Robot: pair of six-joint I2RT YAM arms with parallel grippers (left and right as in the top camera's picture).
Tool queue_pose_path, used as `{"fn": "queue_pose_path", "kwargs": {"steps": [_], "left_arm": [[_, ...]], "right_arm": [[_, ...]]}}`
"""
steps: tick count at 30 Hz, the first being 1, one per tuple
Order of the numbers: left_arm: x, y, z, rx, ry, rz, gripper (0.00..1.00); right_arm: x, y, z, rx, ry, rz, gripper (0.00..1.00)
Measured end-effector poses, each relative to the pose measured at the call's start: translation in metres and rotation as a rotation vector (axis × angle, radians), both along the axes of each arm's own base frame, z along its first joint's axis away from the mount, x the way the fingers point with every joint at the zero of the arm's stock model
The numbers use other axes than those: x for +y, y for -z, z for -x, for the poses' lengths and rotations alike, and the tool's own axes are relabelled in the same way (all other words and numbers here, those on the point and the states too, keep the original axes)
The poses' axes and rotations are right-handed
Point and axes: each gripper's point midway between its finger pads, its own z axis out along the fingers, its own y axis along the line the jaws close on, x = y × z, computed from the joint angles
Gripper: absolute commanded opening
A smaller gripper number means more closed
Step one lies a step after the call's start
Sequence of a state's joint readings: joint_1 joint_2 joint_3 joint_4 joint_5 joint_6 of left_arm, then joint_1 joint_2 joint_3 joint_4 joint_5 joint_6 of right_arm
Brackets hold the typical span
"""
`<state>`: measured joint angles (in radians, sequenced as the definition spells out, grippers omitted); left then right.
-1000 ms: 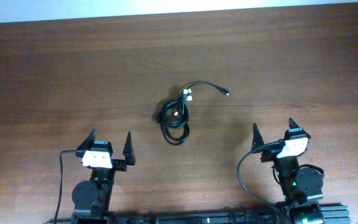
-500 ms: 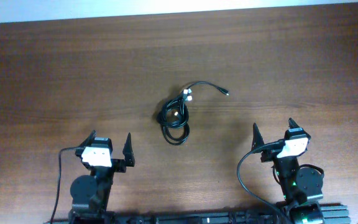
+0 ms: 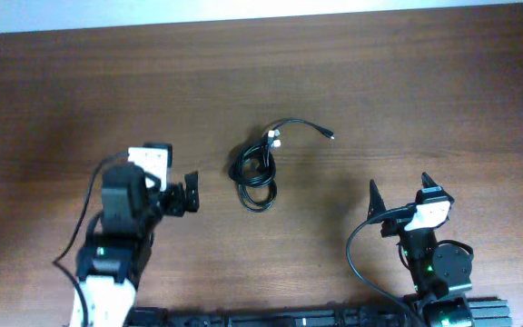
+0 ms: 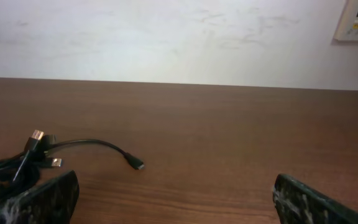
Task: Untangle cables
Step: 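Reach the left gripper to the cable bundle and grasp it, lifting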
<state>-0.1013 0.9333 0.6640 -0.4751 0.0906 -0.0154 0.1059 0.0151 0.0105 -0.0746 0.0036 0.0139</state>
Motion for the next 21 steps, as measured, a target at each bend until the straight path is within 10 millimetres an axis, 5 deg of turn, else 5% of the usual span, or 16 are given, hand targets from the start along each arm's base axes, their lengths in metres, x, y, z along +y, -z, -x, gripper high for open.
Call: {"fn": "queue_pose_path", "kwargs": {"steps": [8, 15, 19, 21], "left_arm": [[-0.030, 0.011, -0.022, 0.298, 0.105, 0.100, 0.99], [-0.062, -0.006, -0.061, 0.140, 0.217, 0.179, 0.96], [-0.089, 0.029, -0.068, 0.190, 0.253, 0.090, 0.89], [-0.101, 0.054, -0.071, 0.227, 0.266, 0.040, 0.76]], "right_arm": [[0.000, 0.000, 0.000, -0.001, 0.000, 0.000, 0.99], [0.000, 0.000, 0.000, -0.001, 0.000, -0.001, 0.98], [0.000, 0.000, 0.000, -0.001, 0.000, -0.001, 0.98], [0.000, 0.000, 0.000, -0.001, 0.000, 0.000, 0.98]]}}
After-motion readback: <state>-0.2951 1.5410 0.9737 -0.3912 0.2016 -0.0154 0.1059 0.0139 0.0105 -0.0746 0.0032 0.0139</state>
